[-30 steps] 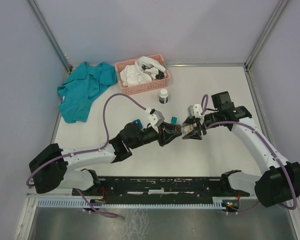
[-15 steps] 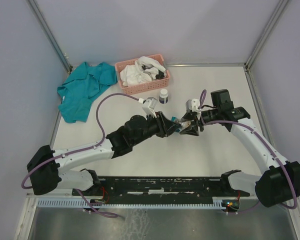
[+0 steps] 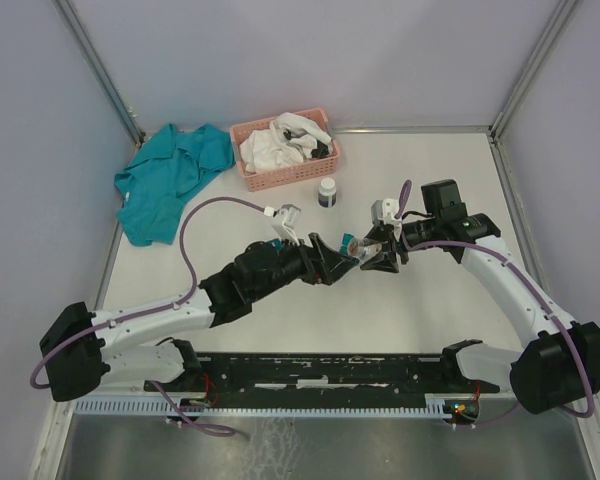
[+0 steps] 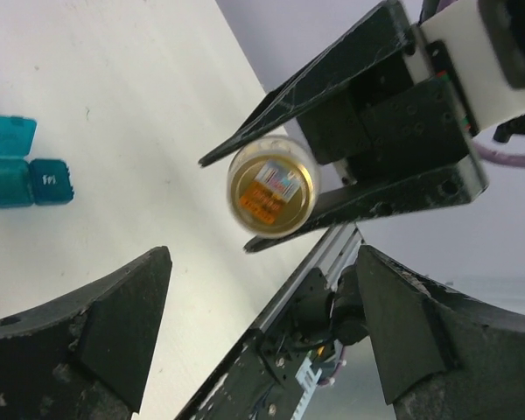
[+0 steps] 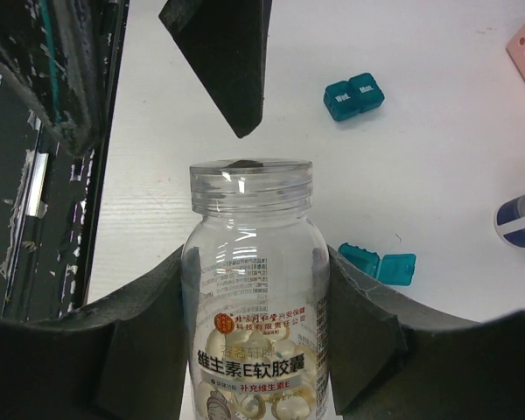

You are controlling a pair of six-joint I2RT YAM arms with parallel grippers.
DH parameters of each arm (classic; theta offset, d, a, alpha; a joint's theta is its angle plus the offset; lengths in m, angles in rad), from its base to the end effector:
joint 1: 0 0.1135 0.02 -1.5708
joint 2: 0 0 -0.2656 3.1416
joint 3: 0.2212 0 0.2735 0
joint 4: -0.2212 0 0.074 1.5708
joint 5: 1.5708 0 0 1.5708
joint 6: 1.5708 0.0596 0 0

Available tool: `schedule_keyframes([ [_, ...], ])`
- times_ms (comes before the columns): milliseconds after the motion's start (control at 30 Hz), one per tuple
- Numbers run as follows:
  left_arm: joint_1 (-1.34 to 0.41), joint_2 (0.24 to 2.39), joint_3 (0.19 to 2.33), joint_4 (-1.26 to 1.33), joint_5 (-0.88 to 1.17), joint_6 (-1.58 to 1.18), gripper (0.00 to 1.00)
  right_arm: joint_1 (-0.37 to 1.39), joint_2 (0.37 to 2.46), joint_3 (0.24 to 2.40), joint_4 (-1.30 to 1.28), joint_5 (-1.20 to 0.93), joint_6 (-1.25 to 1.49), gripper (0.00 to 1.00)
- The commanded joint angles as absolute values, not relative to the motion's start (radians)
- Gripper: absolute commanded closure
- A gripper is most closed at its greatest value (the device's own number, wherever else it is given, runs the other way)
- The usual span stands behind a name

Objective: Sort the pills into containers

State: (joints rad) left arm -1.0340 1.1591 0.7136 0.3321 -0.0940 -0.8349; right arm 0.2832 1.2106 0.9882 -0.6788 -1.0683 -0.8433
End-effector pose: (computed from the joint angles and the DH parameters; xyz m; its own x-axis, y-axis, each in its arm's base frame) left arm 0.1648 -0.2660 0.2810 -0.6377 -0.3715 -0.6748 0.4994 0.4676 -0.7293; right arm 0.2385 0.1238 0.2812 -0.0101 -0.3775 -0.9259 -0.9991 0.0428 -0.0066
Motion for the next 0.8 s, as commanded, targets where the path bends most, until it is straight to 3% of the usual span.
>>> schedule_keyframes([
  [0, -1.036, 1.085, 0.615, 0.422, -0.048, -0.715, 0.06, 0.281, 1.202, 1.002, -0.718, -1.110, -0.888, 0.99],
  [133, -1.035, 0.988, 0.435, 0.603, -0.067, -0.587, 0.00, 0.281, 1.198, 1.007, -0.745, -1.132, -0.921, 0.98],
  [300, -1.034, 0.927, 0.222, 1.006, -0.095, -0.472, 0.01, 0.280, 1.197, 1.012, -0.797, -1.168, -0.983, 0.98],
  [767, -1.034, 1.002, 0.300, 0.908, 0.247, 0.184, 0.01, 0.281, 1.219, 1.016, -0.881, -1.195, -1.098, 0.97],
])
